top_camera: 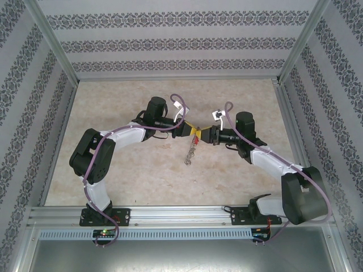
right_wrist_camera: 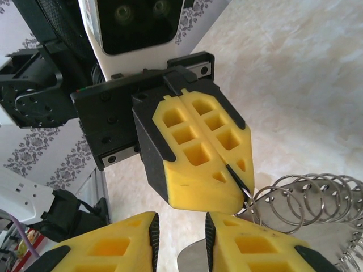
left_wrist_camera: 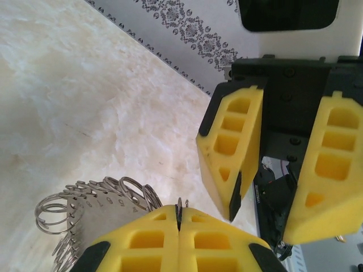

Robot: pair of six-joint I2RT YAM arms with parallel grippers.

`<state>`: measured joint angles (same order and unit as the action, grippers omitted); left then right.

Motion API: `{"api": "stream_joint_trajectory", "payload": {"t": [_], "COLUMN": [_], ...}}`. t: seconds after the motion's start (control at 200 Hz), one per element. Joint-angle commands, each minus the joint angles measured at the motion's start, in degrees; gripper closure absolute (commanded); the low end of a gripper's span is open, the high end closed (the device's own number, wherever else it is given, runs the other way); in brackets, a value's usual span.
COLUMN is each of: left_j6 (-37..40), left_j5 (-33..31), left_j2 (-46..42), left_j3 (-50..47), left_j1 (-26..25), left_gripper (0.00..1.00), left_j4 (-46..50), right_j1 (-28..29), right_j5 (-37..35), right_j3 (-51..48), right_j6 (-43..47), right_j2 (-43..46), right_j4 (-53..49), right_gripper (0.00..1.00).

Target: Put the keys on the keyring

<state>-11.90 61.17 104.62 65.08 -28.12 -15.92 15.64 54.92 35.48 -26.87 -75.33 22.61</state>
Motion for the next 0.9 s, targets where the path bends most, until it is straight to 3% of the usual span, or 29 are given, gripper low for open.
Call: {"api": "stream_joint_trajectory", "payload": {"t": [0.0, 0.395, 0.894], "left_j6": [-0.7, -0.6, -0.3], "left_j5": [0.8, 0.9, 0.8], "left_j2": [-0.7, -0.9, -1.2], "left_j3": [-0.3, -0.7, -0.8], "left_j1": [-0.4, -0.4, -0.4], "left_gripper": [1.00, 1.00, 1.00], "left_j4": [-3.2, -3.2, -2.9], "right_j1": [0.7, -2.5, -0.3], "right_j5": [-0.3, -0.8, -0.8], "right_j3": [1.4, -1.0, 0.4], "right_j6": [0.6, 0.9, 0.8], "right_j2": [-1.1, 0.2, -4.1], "right_j4": [1.5, 1.7, 2.9], "right_gripper": [0.70, 0.70, 0.70]}}
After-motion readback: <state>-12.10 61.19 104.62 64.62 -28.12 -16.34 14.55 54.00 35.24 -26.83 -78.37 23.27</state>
